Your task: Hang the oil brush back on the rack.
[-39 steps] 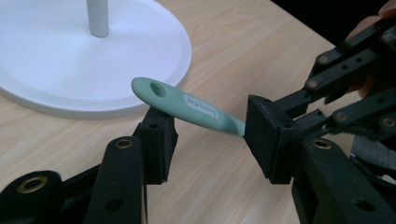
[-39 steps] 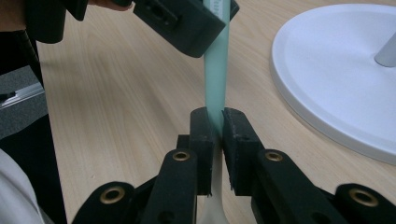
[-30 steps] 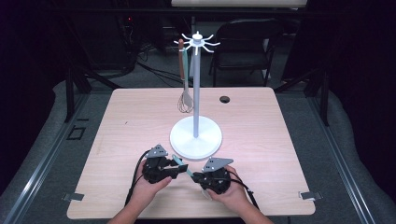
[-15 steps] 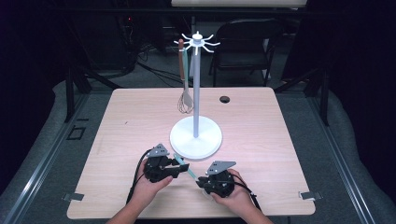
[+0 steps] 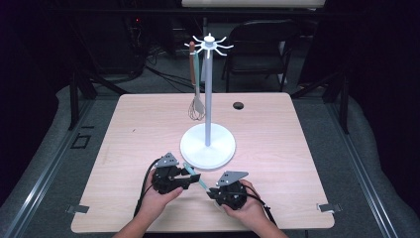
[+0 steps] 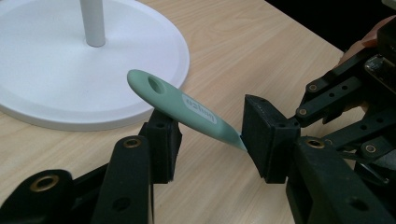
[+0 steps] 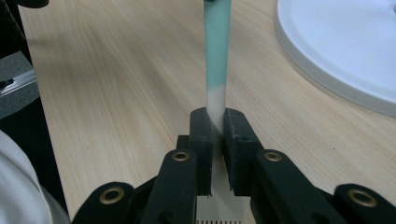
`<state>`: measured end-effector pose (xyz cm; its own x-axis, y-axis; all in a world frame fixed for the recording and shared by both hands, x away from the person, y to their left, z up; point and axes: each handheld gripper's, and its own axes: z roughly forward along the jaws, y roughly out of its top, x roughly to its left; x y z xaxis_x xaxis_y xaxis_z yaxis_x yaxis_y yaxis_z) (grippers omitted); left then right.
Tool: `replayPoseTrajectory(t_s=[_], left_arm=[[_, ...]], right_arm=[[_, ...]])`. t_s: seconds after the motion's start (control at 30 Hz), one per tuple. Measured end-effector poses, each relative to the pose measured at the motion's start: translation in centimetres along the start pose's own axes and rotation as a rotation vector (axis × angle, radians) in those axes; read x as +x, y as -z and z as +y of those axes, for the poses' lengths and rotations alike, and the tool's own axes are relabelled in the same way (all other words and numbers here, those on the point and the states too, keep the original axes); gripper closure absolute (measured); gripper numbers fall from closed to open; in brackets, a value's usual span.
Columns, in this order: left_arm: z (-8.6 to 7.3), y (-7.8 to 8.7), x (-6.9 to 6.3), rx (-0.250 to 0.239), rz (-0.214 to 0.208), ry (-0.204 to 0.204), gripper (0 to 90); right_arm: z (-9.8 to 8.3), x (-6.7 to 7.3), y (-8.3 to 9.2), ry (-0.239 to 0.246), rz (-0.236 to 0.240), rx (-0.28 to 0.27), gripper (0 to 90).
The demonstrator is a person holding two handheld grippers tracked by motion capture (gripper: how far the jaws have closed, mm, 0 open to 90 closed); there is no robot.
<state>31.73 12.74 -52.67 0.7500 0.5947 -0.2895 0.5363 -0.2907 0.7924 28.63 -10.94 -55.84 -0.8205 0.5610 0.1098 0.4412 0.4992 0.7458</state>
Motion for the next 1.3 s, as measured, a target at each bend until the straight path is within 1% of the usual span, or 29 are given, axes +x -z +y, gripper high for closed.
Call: replayPoseTrajectory(t_s=[0.1,0.17,0.27,0.33,0.43,0.47,0.5,0.53,0.57,0.63,0.67,0.8,0.87,0.93,1.0,1.03,1.1,1.13,1.2,1.3], left_arm=[[0.1,0.1,-0.2,-0.001,-0.004,0.0,53.4],[0.1,0.1,-0.3,-0.005,-0.009,-0.003,51.7],[0.2,0.2,-0.5,-0.004,-0.007,-0.007,51.6],[0.4,0.4,-0.5,-0.017,-0.015,-0.006,52.1],[0.8,0.9,-0.8,-0.031,-0.014,-0.013,56.7],[1.0,1.0,-0.9,-0.035,-0.02,-0.016,58.9],[1.1,1.1,-1.0,-0.045,-0.017,-0.017,60.8],[1.2,1.3,-1.1,-0.053,-0.015,-0.021,62.9],[1.4,1.4,-1.3,-0.056,-0.005,-0.027,65.0],[1.8,1.7,-1.6,-0.073,-0.001,-0.033,68.4],[2.1,1.9,-1.7,-0.078,0.001,-0.043,69.8],[2.9,2.2,-2.7,-0.116,0.01,-0.073,73.7],[3.1,2.3,-3.1,-0.108,0.024,-0.1,74.4],[3.1,2.1,-3.3,-0.103,0.036,-0.11,75.3],[2.9,1.8,-3.1,-0.096,0.046,-0.104,76.6],[2.7,1.7,-3.1,-0.098,0.046,-0.09,77.7],[2.3,1.6,-2.8,-0.097,0.039,-0.081,79.7],[2.2,1.4,-2.8,-0.099,0.038,-0.081,80.1],[2.0,1.3,-2.8,-0.086,0.036,-0.085,80.0],[1.9,1.0,-2.8,-0.081,0.034,-0.088,80.1]], right_arm=[[0.2,0.1,0.1,0.008,-0.009,-0.012,82.8],[0.3,0.2,0.2,0.007,-0.014,-0.032,82.8],[0.6,0.3,0.3,0.01,-0.031,-0.061,82.8],[0.9,0.3,0.4,0.015,-0.034,-0.08,82.9],[1.3,0.5,0.3,0.011,-0.036,-0.106,82.8],[1.5,0.5,0.3,0.015,-0.034,-0.099,82.8],[1.7,0.5,0.3,0.022,-0.033,-0.1,82.8],[1.8,0.5,0.3,0.019,-0.028,-0.108,82.8],[2.0,0.4,0.4,0.02,-0.026,-0.112,82.8],[2.2,0.4,0.4,0.015,-0.019,-0.135,82.8],[2.4,0.4,0.5,0.017,-0.016,-0.138,82.9],[2.9,0.5,0.7,0.012,-0.01,-0.18,82.8],[3.1,0.5,0.8,0.013,-0.005,-0.193,82.9],[3.2,0.4,0.7,0.013,-0.008,-0.192,82.9],[3.1,0.4,0.4,0.006,-0.01,-0.189,82.8],[3.0,0.4,0.3,0.006,-0.007,-0.185,82.8],[2.9,0.4,0.1,0.003,-0.007,-0.181,82.8],[2.8,0.4,0.0,0.001,-0.005,-0.18,82.8],[2.8,0.4,-0.1,-0.005,-0.006,-0.182,82.8],[2.7,0.4,-0.1,-0.008,-0.011,-0.185,82.8]])
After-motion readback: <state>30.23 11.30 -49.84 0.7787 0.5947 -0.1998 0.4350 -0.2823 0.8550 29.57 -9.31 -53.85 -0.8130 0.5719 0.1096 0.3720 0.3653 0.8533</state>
